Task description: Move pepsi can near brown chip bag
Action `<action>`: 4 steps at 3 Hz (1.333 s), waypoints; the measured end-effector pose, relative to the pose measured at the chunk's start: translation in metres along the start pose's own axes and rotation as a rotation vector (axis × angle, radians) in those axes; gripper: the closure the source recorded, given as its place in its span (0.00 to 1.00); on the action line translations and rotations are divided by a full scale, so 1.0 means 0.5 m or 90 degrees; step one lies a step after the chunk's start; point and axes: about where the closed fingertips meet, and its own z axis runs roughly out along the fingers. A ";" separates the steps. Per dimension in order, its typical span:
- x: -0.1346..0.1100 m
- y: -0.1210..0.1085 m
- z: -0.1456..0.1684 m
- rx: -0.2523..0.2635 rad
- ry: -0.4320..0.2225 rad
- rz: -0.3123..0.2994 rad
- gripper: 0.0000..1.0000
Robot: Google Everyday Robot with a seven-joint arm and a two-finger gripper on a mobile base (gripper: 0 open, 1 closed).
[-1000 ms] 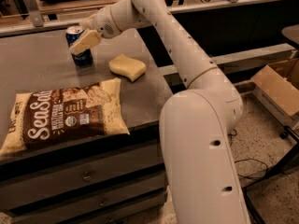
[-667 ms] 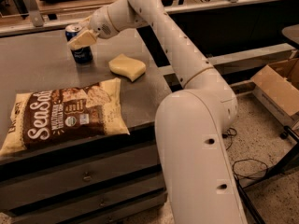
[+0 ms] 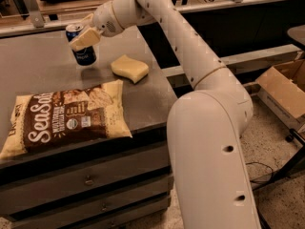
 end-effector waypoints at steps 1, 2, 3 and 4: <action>-0.056 0.063 -0.018 -0.026 -0.004 -0.028 1.00; -0.092 0.117 0.000 -0.060 -0.016 -0.046 1.00; -0.126 0.201 0.103 -0.140 -0.065 -0.060 1.00; -0.114 0.244 0.151 -0.161 -0.072 -0.055 1.00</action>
Offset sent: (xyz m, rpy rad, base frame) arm -0.1332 0.0713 0.0415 0.1147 -0.0017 0.3102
